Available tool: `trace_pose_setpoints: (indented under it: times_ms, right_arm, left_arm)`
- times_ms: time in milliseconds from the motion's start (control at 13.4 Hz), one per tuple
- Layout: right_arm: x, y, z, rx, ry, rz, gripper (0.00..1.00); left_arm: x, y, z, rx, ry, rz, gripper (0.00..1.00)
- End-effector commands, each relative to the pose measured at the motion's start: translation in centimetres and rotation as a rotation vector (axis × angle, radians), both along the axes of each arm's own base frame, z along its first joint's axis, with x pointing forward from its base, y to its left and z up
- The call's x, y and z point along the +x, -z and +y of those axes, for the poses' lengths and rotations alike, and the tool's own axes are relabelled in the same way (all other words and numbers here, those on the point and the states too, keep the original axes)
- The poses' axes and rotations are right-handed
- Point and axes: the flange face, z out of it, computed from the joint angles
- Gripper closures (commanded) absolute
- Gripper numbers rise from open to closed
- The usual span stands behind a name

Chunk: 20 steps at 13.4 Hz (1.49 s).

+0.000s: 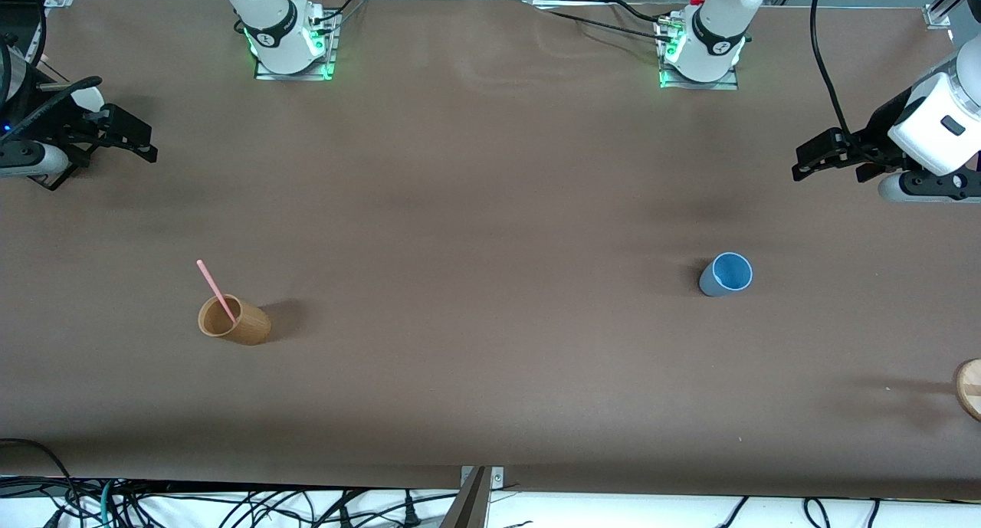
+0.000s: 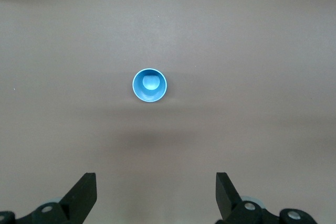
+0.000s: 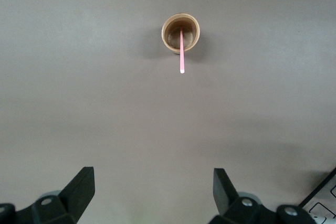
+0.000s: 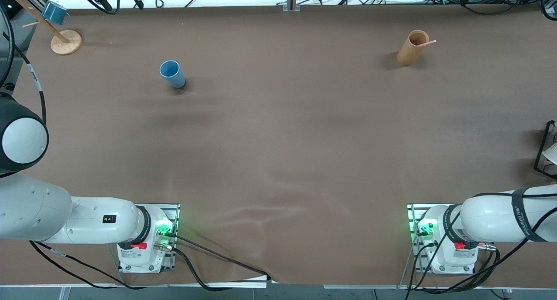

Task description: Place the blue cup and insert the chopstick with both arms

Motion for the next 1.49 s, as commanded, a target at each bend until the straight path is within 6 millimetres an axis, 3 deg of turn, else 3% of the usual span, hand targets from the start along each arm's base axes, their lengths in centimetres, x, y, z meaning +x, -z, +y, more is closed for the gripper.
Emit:
trace_pose_setpoints:
  times_ms: [0,1419]
  right_arm:
    - [-0.28,-0.04,0.03,0.005,0.012,-0.006,0.00]
    - [0.00,-0.65,-0.92,-0.021,0.005,-0.018,0.00]
  left_arm:
    - [0.53,-0.55,0.08,0.022,0.021,-0.012,0.00]
    - [0.59,-0.39,0.42,0.020,0.015,-0.009,0.00]
